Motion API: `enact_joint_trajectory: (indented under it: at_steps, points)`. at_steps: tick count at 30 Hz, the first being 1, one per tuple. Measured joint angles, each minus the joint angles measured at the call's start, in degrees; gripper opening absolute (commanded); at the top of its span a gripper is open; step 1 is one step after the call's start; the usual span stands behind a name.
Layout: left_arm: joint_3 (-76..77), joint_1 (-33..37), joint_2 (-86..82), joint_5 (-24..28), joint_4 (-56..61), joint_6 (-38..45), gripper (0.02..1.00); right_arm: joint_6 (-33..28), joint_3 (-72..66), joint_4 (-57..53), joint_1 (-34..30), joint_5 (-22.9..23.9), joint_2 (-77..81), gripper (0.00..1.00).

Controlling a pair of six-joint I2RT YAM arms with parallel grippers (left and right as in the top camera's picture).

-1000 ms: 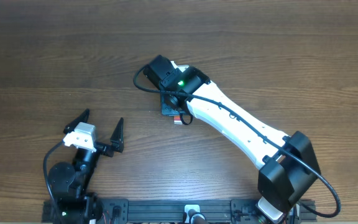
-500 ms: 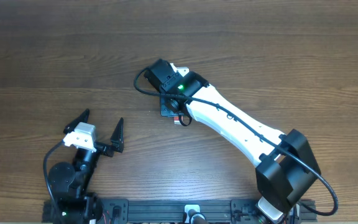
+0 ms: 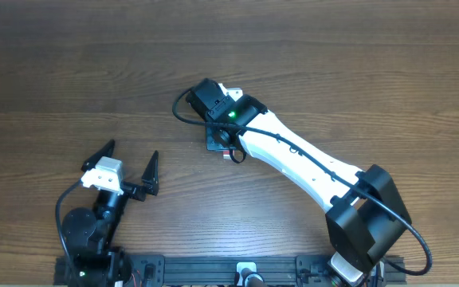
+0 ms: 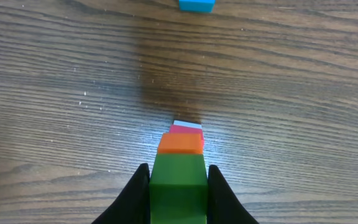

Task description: Stack Cubes

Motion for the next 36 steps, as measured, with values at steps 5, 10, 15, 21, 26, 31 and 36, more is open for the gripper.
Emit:
enact_joint_trajectory:
  at_steps: [5,10,15,21,26,31,36]
  points:
    - [0.00,0.00,0.00,-0.02,0.00,0.00,0.998,-0.02,0.00,0.57,0.00,0.02,0.00,0.012]
    - [0.00,0.00,0.00,-0.02,0.00,0.00,0.998,-0.02,0.00,0.57,0.00,0.26,0.00,0.012]
    - [0.00,0.00,0.00,0.00,0.00,0.00,0.996,0.02,-0.02,0.83,0.00,0.28,0.02,0.009]
    - [0.00,0.00,0.00,-0.02,0.00,0.00,0.998,0.00,-0.02,1.16,0.00,0.46,0.02,0.012]
    - [0.00,0.00,0.00,-0.02,0.00,0.00,0.998,0.02,-0.02,1.14,0.00,0.46,0.02,0.012]
    - [0.00,0.00,0.00,0.00,0.00,0.00,0.998,0.07,-0.02,1.16,0.00,0.46,0.02,0.009]
    - [0.00,0.00,0.00,0.00,0.00,0.00,1.000,0.04,-0.02,1.01,0.00,0.50,0.02,0.012]
